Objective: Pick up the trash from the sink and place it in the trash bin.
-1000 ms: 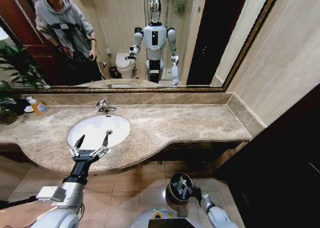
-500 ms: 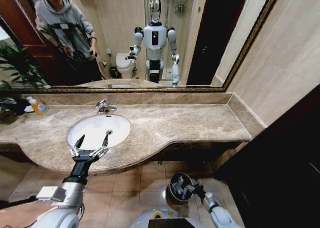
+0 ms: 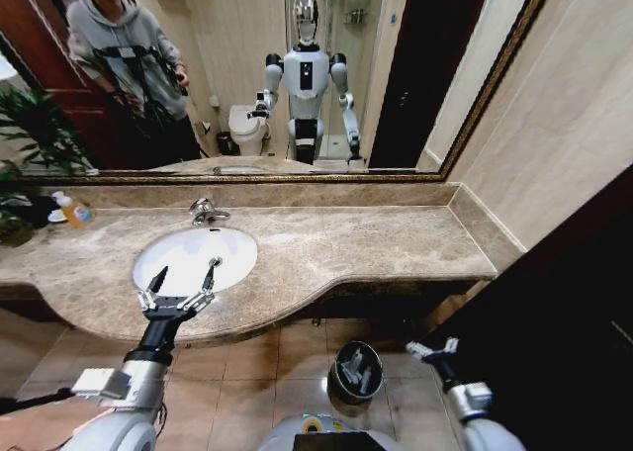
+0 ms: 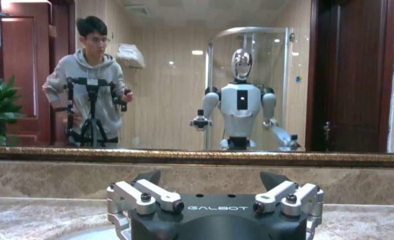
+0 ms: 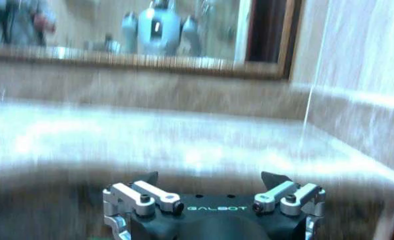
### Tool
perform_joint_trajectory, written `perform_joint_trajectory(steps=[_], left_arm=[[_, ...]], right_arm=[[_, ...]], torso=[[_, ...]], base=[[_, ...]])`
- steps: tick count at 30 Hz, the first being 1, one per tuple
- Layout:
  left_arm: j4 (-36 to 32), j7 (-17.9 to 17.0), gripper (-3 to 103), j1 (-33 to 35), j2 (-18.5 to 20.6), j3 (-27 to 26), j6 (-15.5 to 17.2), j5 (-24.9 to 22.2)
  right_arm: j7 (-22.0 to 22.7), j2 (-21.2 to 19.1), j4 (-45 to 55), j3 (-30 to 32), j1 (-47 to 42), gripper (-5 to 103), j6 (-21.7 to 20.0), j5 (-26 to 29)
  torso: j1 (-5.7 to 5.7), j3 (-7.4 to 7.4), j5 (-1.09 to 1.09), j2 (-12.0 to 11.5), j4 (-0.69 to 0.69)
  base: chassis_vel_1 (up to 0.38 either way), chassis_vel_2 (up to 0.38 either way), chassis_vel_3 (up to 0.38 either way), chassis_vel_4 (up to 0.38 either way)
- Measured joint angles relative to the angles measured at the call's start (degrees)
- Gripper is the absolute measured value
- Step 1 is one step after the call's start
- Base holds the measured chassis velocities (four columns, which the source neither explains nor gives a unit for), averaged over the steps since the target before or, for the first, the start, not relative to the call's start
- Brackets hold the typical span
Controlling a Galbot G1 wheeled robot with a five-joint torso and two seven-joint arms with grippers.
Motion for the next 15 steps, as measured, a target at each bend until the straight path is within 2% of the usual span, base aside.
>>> perform_joint_trajectory(steps=[2, 3, 6, 15], left_arm=[[0.0, 0.0, 100, 0.0, 0.0, 0.0, 0.0, 0.0], [0.0, 0.0, 100, 0.0, 0.0, 0.0, 0.0, 0.0], [0.0, 0.0, 100, 0.0, 0.0, 0.0, 0.0, 0.0], [0.0, 0.0, 100, 0.0, 0.0, 0.0, 0.0, 0.0]], right_arm=[[2.8, 3.0, 4.6, 0.0, 1.2, 100, -0.7, -1.5], [2.8, 3.0, 4.6, 0.0, 1.2, 100, -0.7, -1.5], [5.5, 6.3, 6.7, -1.8, 3.3, 100, -0.3, -3.5], [6.4, 7.1, 5.2, -4.0, 5.5, 100, 1.1, -6.3]], torso=[[0.00, 0.00, 0.02, 0.0, 0.01], [0.00, 0.00, 0.02, 0.0, 0.01], [0.00, 0.00, 0.02, 0.0, 0.01], [0.01, 0.00, 0.01, 0.0, 0.01]], base=[[0.000, 0.000, 0.000, 0.000], [0.000, 0.000, 0.000, 0.000], [0.000, 0.000, 0.000, 0.000], [0.000, 0.000, 0.000, 0.000]])
